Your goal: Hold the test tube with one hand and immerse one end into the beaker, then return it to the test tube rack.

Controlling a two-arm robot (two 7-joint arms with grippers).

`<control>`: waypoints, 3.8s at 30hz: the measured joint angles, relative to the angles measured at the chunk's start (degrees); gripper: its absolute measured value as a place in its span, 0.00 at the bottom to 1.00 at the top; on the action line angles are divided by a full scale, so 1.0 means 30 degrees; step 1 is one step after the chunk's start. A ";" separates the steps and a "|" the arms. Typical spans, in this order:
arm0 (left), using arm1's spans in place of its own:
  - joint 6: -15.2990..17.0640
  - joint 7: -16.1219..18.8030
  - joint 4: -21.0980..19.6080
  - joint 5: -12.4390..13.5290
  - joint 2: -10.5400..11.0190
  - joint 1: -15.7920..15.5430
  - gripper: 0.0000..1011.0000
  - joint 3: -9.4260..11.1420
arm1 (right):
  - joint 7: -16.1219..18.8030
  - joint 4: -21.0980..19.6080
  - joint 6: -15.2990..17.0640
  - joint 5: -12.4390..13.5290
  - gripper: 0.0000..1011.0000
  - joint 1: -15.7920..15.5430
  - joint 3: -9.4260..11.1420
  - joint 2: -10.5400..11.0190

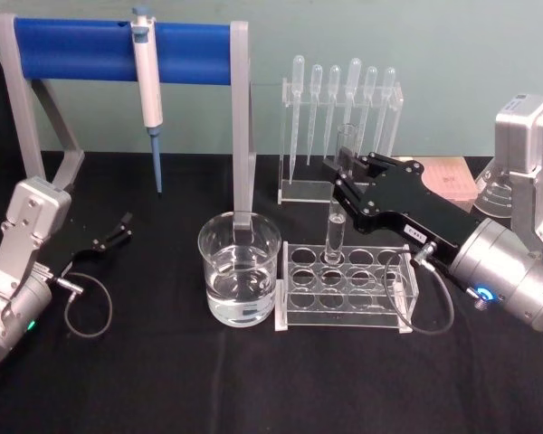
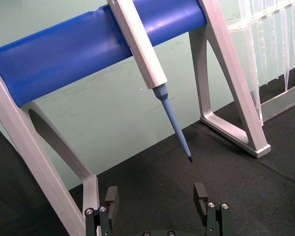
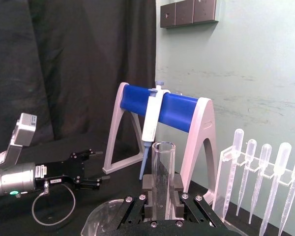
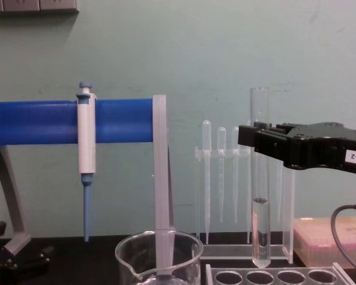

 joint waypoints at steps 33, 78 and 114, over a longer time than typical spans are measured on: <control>0.0000 0.0000 0.0000 0.0000 0.0000 0.0001 0.99 0.0000 | 0.0001 0.0000 0.0000 0.0000 0.22 -0.0001 -0.0001 0.0000; 0.0001 0.0000 0.0000 0.0000 0.0000 0.0001 0.99 0.0000 | 0.1957 0.7035 -0.1728 -0.1042 0.22 0.4539 -0.4344 -0.3886; 0.0001 0.0000 0.0000 0.0000 0.0000 0.0001 0.99 0.0000 | 0.2172 0.7926 -0.2421 -0.1321 0.22 0.4138 -0.4410 -0.4160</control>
